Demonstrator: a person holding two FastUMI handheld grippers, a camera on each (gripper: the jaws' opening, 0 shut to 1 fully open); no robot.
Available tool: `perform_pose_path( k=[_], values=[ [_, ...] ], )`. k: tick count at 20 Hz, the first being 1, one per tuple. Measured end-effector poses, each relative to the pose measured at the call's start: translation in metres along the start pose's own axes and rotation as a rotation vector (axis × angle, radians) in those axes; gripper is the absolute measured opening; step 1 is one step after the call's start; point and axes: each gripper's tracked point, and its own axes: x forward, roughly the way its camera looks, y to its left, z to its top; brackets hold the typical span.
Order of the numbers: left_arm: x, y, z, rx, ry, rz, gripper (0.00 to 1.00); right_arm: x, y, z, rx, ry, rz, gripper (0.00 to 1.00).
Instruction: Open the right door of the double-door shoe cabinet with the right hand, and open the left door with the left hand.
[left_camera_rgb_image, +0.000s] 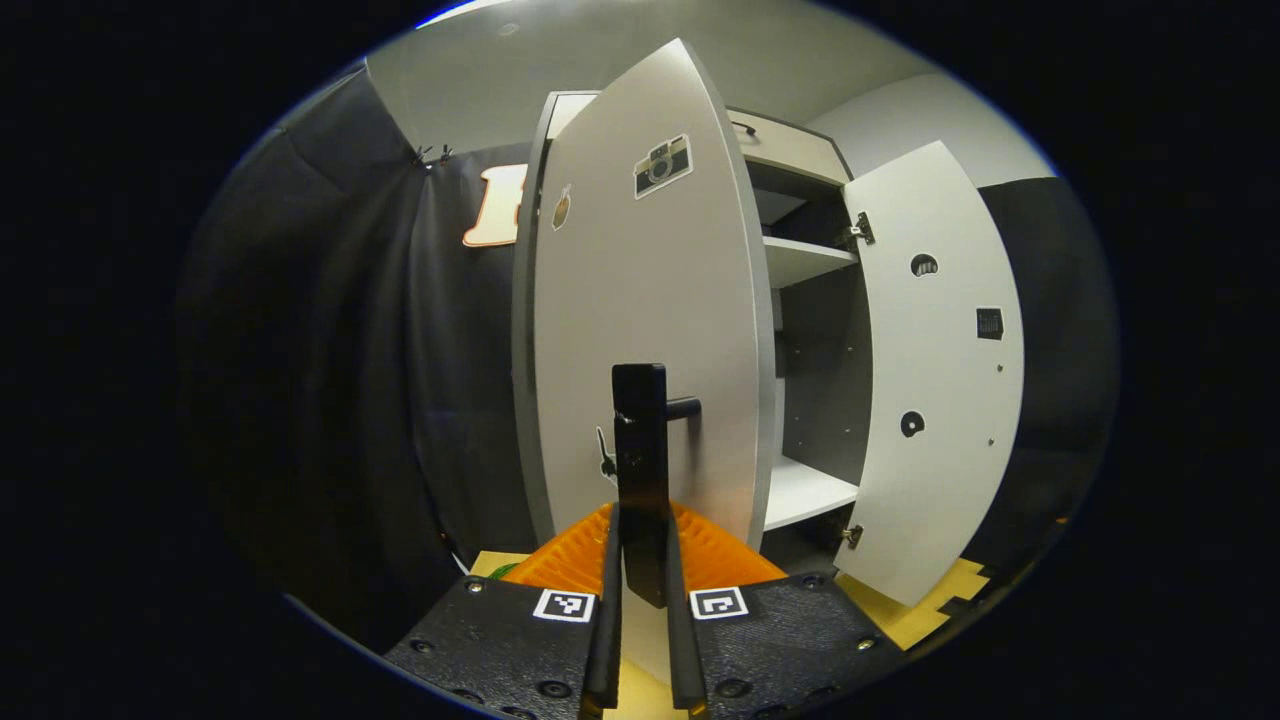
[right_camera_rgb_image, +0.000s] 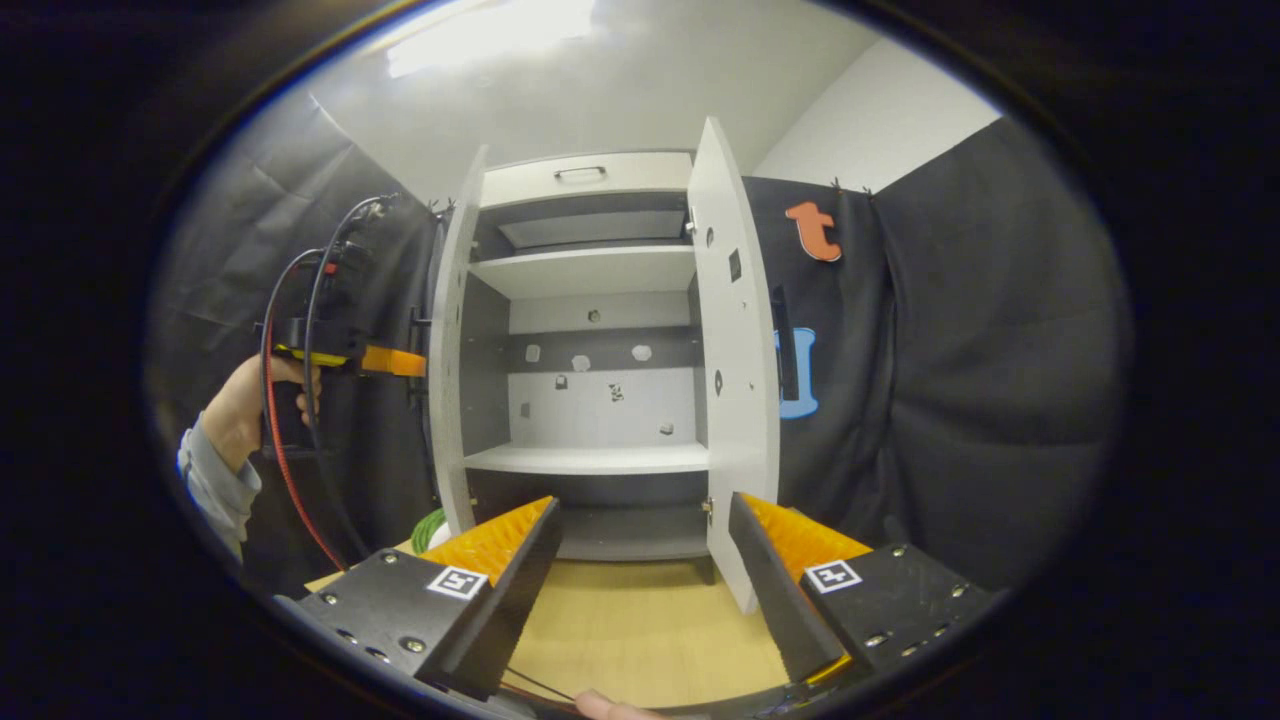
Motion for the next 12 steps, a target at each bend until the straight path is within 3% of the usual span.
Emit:
perform_pose_path(
  k=[5, 12],
  values=[
    [-0.009, 0.029, 0.0, 0.039, -0.011, 0.042, 0.15, 0.003, 0.0, -0.006, 0.007, 0.015, 0.0, 0.99],
    [-0.015, 0.092, -0.005, 0.02, -0.005, 0.151, 0.03, 0.016, 0.019, -0.018, -0.001, 0.044, 0.016, 0.99]
  ],
)
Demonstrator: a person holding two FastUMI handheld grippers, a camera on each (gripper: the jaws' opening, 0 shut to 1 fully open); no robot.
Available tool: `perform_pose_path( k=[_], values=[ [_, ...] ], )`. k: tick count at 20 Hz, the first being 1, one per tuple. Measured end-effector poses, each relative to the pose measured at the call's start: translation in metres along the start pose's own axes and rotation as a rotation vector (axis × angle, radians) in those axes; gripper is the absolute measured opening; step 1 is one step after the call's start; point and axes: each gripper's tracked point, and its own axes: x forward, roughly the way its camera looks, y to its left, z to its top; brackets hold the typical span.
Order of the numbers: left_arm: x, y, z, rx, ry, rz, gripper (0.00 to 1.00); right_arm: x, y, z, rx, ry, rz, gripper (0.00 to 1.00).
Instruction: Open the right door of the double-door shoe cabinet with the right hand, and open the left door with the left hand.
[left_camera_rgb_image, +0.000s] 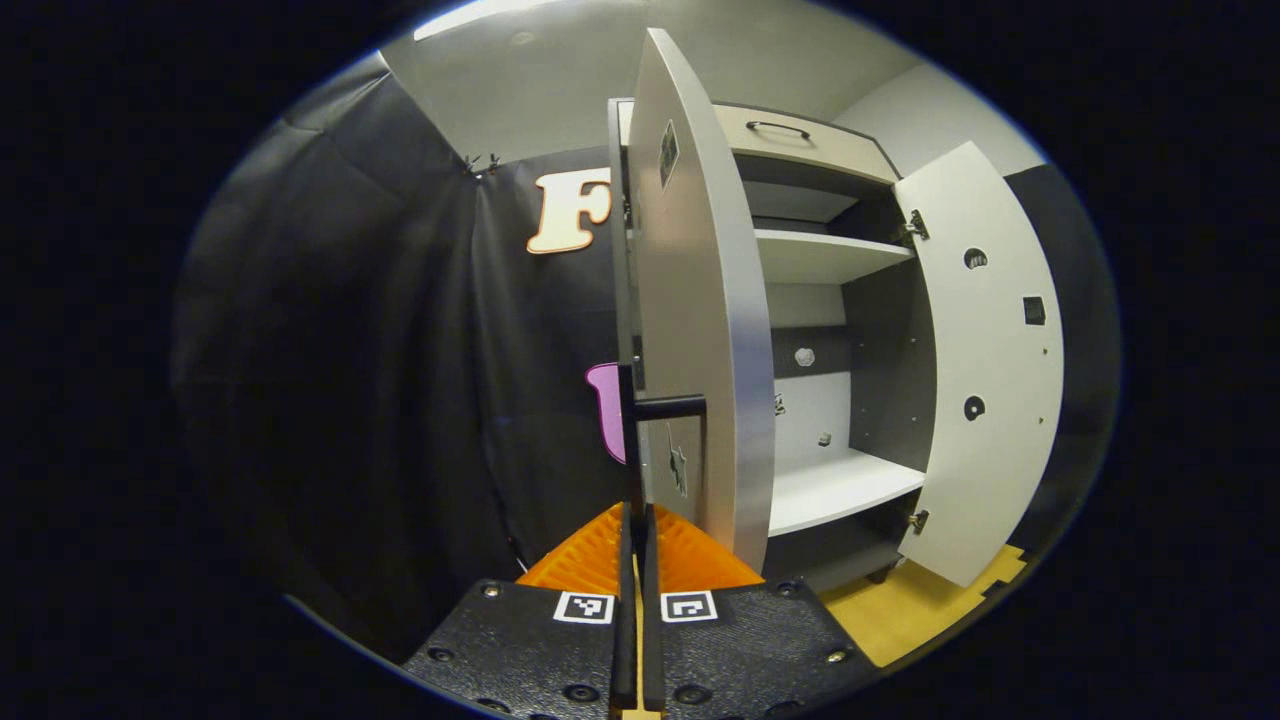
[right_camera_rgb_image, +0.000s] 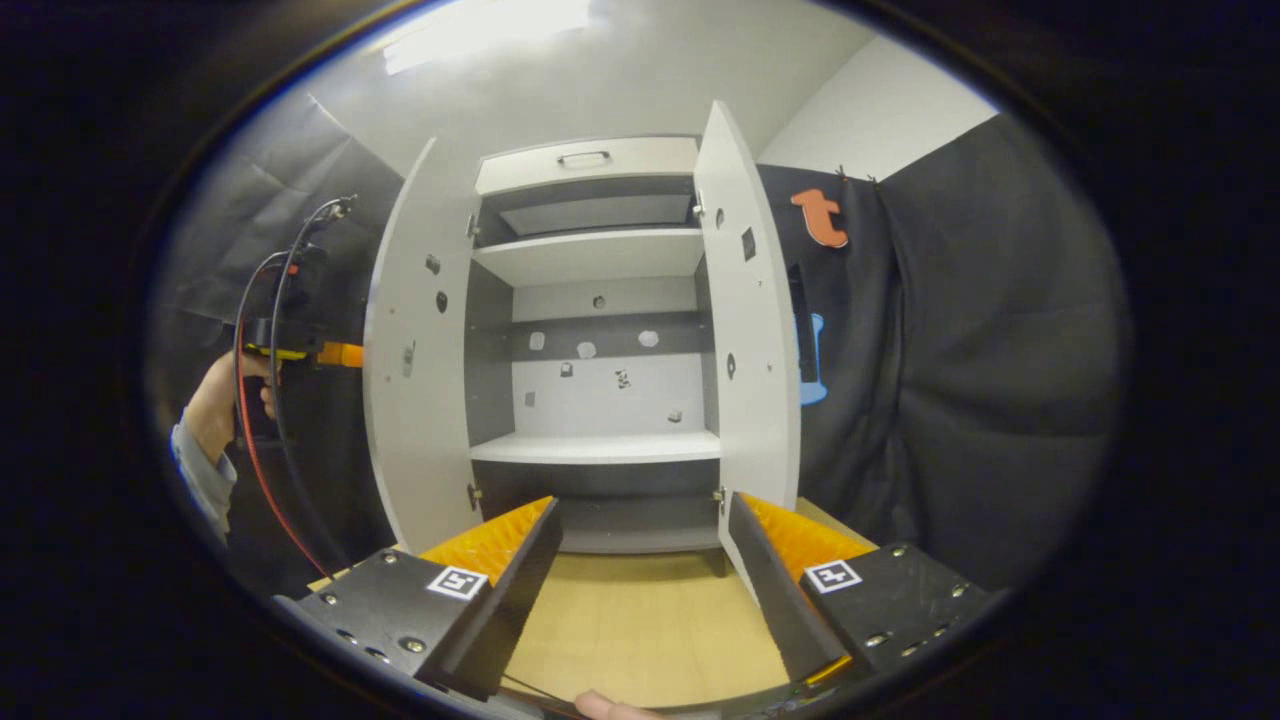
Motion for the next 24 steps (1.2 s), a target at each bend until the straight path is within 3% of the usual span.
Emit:
perform_pose_path(
  k=[5, 16, 19, 20, 24],
  values=[
    [-0.002, 0.002, -0.004, -0.075, 0.017, -0.098, 0.02, 0.005, 0.011, -0.006, -0.014, 0.017, 0.006, 0.99],
    [-0.008, 0.001, -0.01, -0.058, 0.014, -0.068, 0.01, 0.016, -0.006, 0.003, 0.017, 0.007, -0.023, 0.99],
    [-0.013, 0.001, -0.01, -0.064, 0.001, -0.072, 0.06, 0.018, -0.015, 0.014, 0.0, -0.02, -0.047, 0.99],
    [-0.017, 0.005, -0.013, -0.064, 0.007, -0.056, 0.1, 0.018, -0.017, 0.018, -0.003, -0.028, -0.052, 0.99],
    [-0.031, 0.02, -0.023, -0.07, 0.031, 0.015, 0.57, 0.018, -0.023, 0.024, 0.002, -0.042, -0.065, 0.96]
  ],
)
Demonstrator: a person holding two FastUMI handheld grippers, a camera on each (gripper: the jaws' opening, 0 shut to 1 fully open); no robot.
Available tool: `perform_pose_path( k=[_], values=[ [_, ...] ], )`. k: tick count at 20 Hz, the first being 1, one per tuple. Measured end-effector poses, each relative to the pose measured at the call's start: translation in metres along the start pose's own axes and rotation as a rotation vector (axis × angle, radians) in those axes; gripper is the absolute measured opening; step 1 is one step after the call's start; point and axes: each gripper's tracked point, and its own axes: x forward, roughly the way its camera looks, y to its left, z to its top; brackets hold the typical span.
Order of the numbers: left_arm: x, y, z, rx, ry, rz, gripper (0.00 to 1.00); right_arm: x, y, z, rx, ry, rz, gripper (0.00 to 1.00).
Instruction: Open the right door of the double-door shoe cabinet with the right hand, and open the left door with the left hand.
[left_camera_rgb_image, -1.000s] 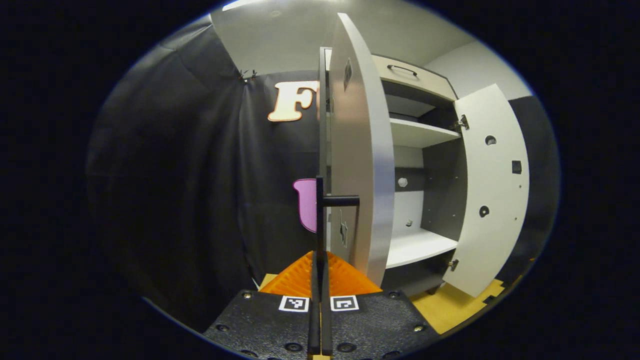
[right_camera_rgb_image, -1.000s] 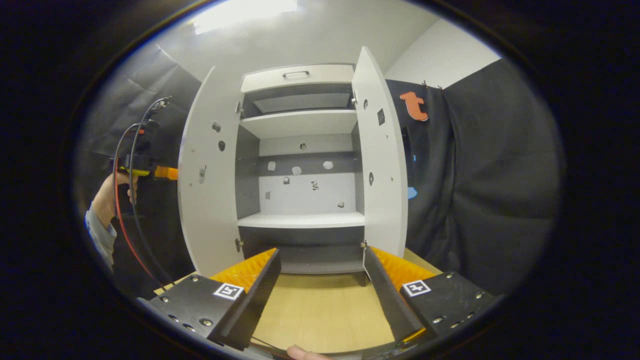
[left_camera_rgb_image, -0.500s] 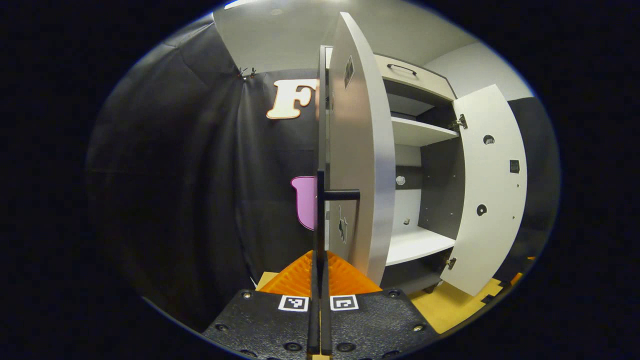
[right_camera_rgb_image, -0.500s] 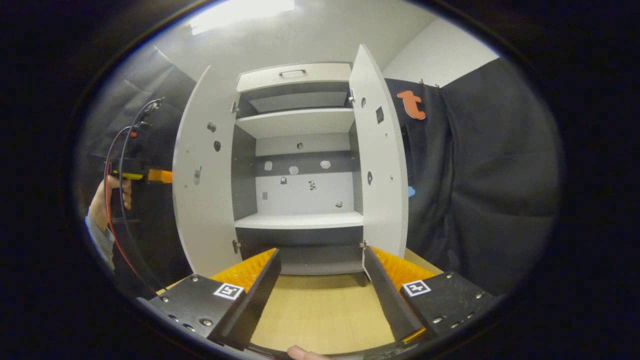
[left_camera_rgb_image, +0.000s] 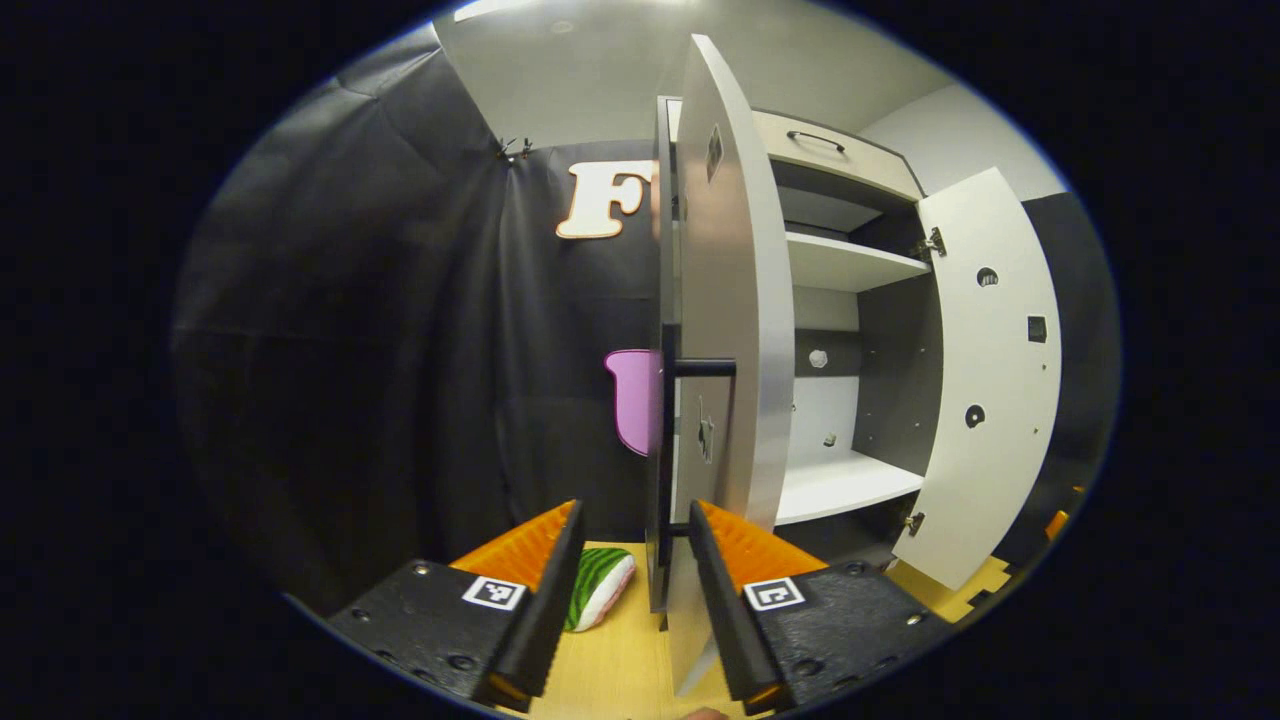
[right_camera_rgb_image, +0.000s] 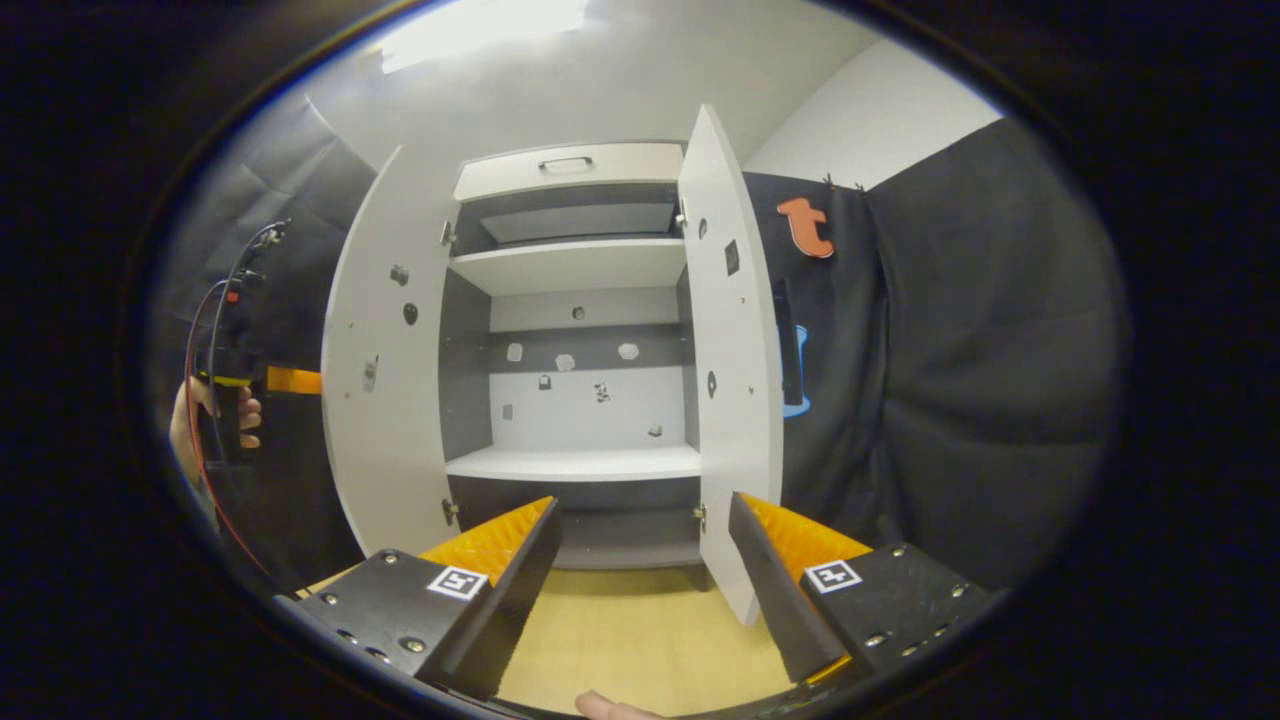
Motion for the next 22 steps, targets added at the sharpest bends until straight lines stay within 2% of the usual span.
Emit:
perform_pose_path(
  k=[3, 5, 6, 7, 8, 10, 11, 13, 14, 18, 19, 22],
  values=[
    [-0.014, -0.005, -0.019, -0.05, 0.061, -0.005, 0.93, 0.001, -0.003, -0.002, -0.001, 0.005, -0.007, 0.99],
    [-0.021, -0.008, -0.026, -0.07, 0.057, -0.009, 0.92, 0.002, -0.002, -0.004, 0.0, 0.008, -0.005, 0.99],
    [-0.026, -0.011, -0.027, -0.074, 0.049, -0.012, 0.93, 0.003, -0.001, -0.005, -0.001, 0.009, -0.004, 0.96],
    [-0.03, -0.014, -0.029, -0.074, 0.039, -0.013, 0.96, 0.002, -0.001, -0.006, -0.004, 0.011, -0.002, 0.99],
    [-0.035, -0.016, -0.029, -0.073, 0.029, -0.005, 0.96, 0.002, 0.0, -0.006, -0.006, 0.013, -0.002, 0.96],
    [-0.045, -0.023, -0.03, -0.071, 0.012, 0.001, 0.97, 0.003, 0.001, -0.009, -0.009, 0.016, 0.003, 0.96],
    [-0.052, -0.031, -0.029, -0.067, -0.001, -0.009, 0.97, 0.003, 0.001, -0.01, -0.01, 0.017, 0.004, 1.0],
    [-0.063, -0.042, -0.028, -0.047, -0.017, -0.016, 0.96, 0.004, 0.0, -0.011, -0.009, 0.019, 0.003, 0.96],
    [-0.068, -0.045, -0.023, -0.037, -0.041, -0.007, 0.97, 0.004, -0.001, -0.012, -0.007, 0.021, 0.003, 0.99],
    [-0.09, -0.067, -0.011, -0.021, -0.097, -0.012, 0.96, 0.003, -0.007, -0.013, -0.001, 0.023, -0.001, 0.99],
    [-0.092, -0.073, -0.01, -0.018, -0.103, -0.018, 0.94, 0.004, -0.009, -0.013, 0.002, 0.023, -0.003, 0.99],
    [-0.1, -0.09, -0.013, 0.005, -0.113, -0.03, 0.96, 0.002, -0.013, -0.008, 0.012, 0.015, -0.004, 0.99]
  ],
)
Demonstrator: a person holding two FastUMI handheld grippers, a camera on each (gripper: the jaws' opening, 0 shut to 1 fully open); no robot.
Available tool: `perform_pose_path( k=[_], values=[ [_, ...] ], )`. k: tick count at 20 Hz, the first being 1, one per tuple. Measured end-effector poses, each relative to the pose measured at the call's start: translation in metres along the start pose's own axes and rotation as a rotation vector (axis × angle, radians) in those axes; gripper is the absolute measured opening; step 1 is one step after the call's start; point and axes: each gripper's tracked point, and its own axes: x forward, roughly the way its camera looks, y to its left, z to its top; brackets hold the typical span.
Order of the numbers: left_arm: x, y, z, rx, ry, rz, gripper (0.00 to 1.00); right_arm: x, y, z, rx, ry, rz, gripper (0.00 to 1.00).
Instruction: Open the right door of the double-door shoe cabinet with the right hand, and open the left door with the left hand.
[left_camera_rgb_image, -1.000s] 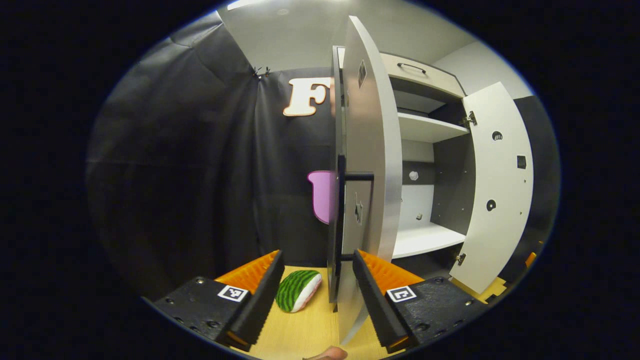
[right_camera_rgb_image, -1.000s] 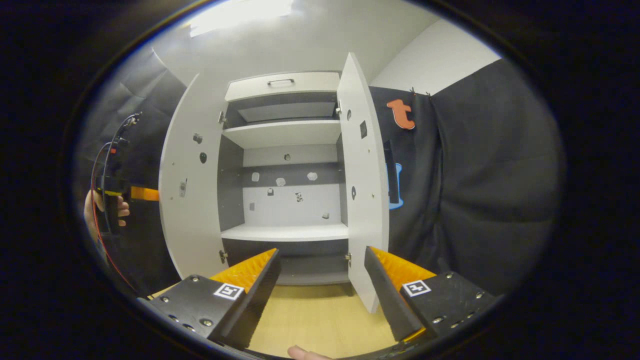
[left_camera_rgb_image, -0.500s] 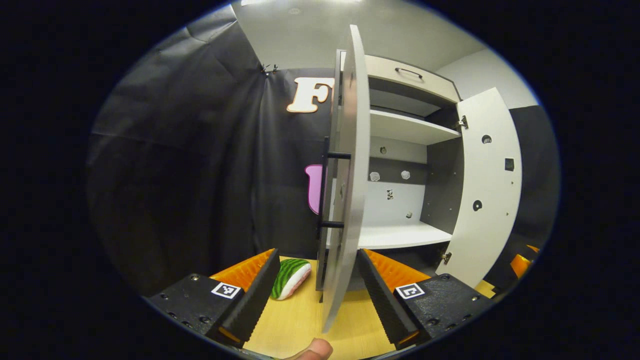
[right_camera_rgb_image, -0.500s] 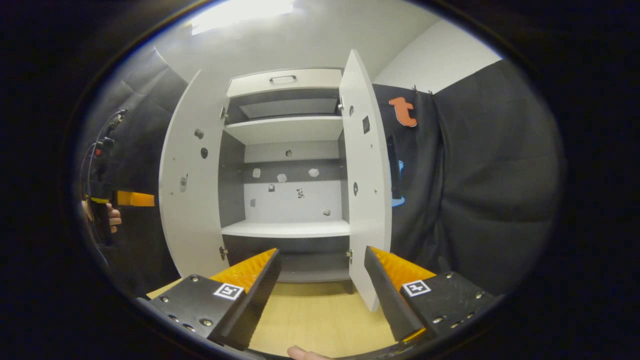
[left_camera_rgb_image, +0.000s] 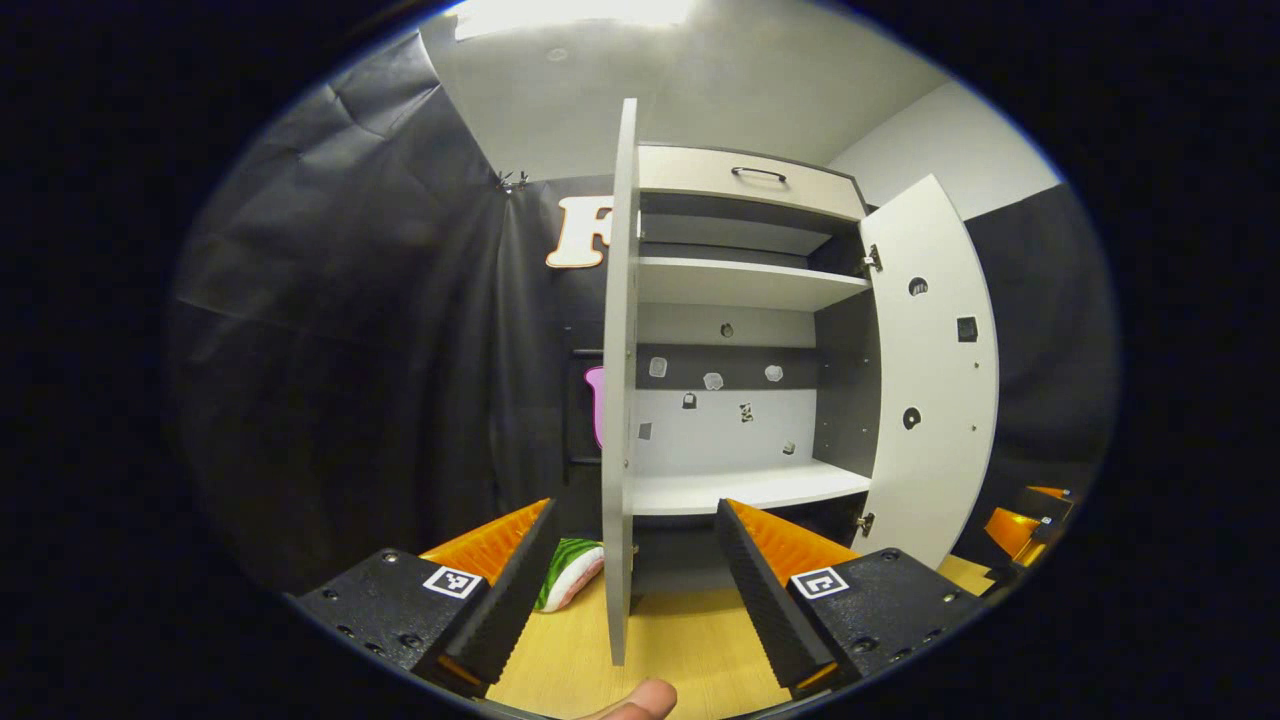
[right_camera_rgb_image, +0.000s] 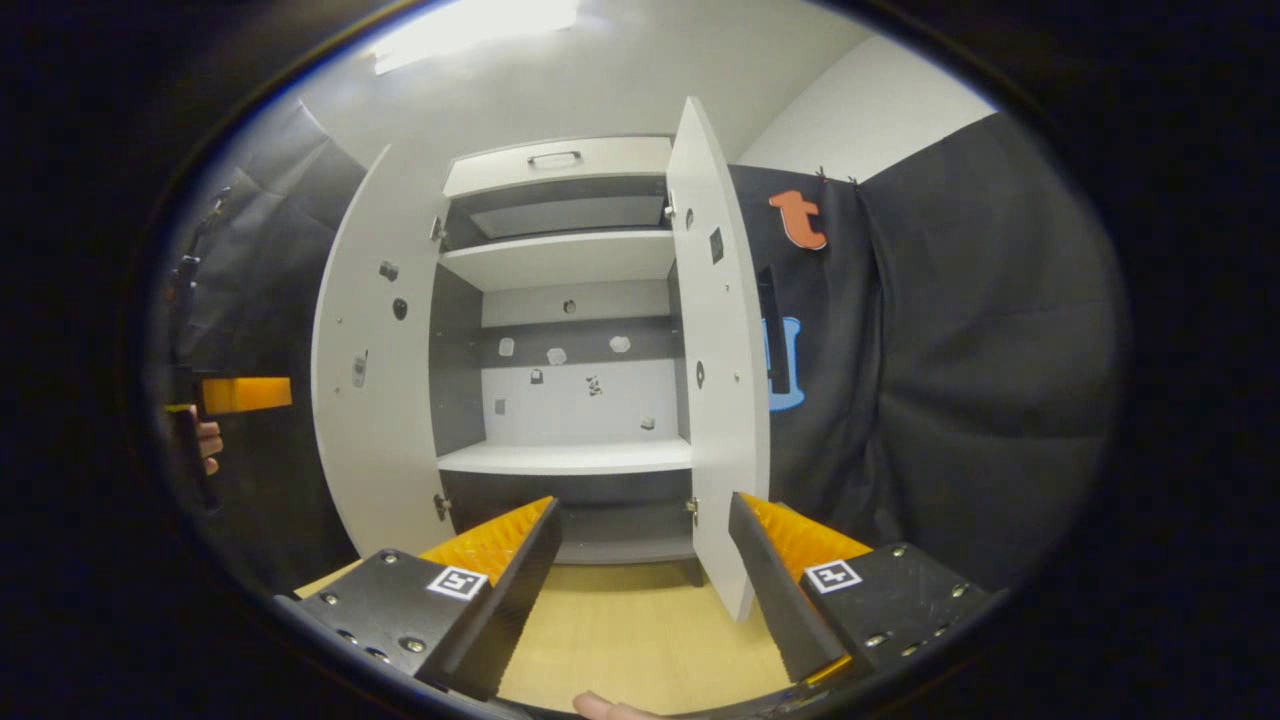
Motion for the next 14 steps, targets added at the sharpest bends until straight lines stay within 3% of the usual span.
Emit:
perform_pose_path(
  k=[2, 3, 7, 13, 14],
  values=[
    [-0.001, -0.013, -0.007, 0.01, 0.006, -0.006, 0.94, -0.002, 0.001, 0.001, -0.001, -0.001, 0.002, 0.96],
    [-0.003, -0.021, -0.01, 0.017, 0.01, -0.015, 0.96, -0.002, 0.0, 0.002, -0.006, -0.004, 0.001, 0.99],
    [-0.007, -0.051, -0.02, 0.007, 0.009, -0.037, 0.96, -0.006, 0.005, 0.005, -0.004, -0.014, 0.015, 0.96],
    [-0.011, -0.084, -0.044, 0.016, 0.034, -0.067, 0.96, -0.007, 0.012, 0.006, -0.02, -0.015, 0.033, 0.99],
    [-0.012, -0.088, -0.048, 0.014, 0.043, -0.068, 0.96, -0.007, 0.014, 0.006, -0.023, -0.014, 0.037, 0.96]
  ],
)
